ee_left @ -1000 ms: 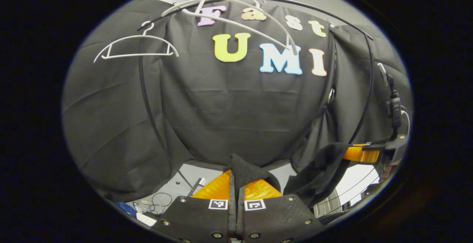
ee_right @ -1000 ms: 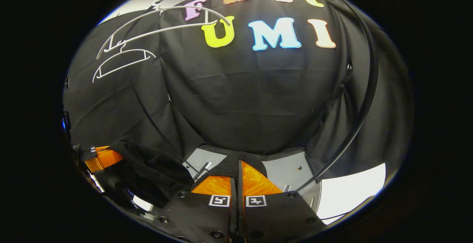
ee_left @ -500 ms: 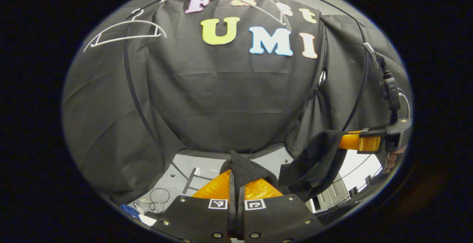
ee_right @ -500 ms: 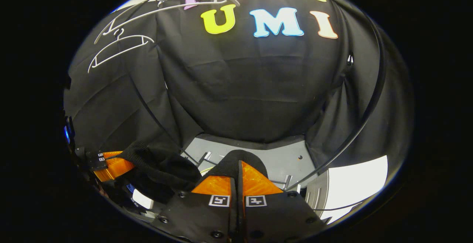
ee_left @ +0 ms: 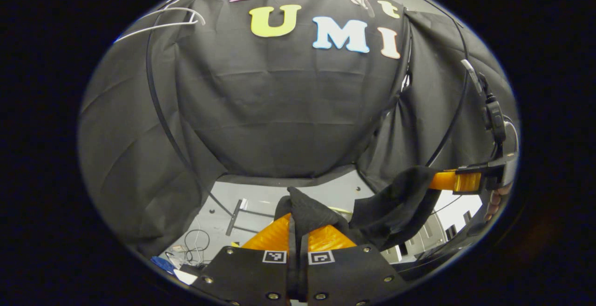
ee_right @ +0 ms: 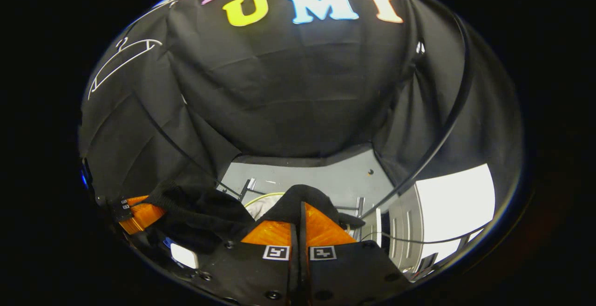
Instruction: Grasp the clothes on the hanger with both hands and then place them into the laundry hamper below.
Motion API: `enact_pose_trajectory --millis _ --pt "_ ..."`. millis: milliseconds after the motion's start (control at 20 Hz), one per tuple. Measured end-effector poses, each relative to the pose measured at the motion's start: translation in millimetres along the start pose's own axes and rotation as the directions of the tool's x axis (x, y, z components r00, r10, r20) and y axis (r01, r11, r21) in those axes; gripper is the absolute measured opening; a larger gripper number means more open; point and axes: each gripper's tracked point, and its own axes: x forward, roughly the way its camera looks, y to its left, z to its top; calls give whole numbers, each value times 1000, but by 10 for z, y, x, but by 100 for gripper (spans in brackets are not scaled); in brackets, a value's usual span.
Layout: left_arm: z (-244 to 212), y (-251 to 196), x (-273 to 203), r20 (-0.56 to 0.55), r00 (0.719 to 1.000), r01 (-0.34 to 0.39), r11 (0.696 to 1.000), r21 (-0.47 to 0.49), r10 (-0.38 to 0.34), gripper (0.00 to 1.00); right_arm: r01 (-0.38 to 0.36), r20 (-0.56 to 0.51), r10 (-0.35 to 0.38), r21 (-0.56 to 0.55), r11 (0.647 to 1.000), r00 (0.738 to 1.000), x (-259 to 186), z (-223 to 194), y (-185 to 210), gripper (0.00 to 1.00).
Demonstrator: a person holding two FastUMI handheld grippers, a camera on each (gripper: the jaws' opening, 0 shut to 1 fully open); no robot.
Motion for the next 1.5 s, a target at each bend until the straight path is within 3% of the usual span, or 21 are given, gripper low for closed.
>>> enact_pose_trajectory --millis 750,800,850,900,1050,1200,1250,1300,1500 --pt "-238 129 259 -81 997 -8 1000 -22 6 1 43 -61 -43 -3 999 997 37 -144 -87 9" --pt "-251 169 250 -84 996 -22 1000 -21 20 7 39 -66 -40 -3 999 997 47 -177 -88 5" --pt "-245 197 257 -76 997 -22 999 -28 20 15 41 -70 -41 -5 999 997 37 -174 -96 18" --pt "-198 177 215 -58 998 -9 999 -41 7 20 42 -75 -43 -7 999 996 32 -178 -97 18" --pt "-151 144 191 -48 999 13 998 -60 -16 54 3 -70 -4 -10 1000 998 -4 -133 16 51" --pt "-225 209 147 -50 999 -15 999 -52 12 87 3 -46 -5 -46 999 999 -165 -158 9 81" --pt "-247 215 108 -51 998 -24 998 -53 21 94 8 -38 -11 -58 998 999 -206 -155 -27 91" --pt "-303 203 59 -53 998 -33 998 -54 30 91 20 -27 -21 -67 998 999 -238 -137 -83 100" --pt "-407 181 -207 -58 994 -91 993 -70 88 87 65 12 -64 -59 996 998 -359 -35 -413 99"
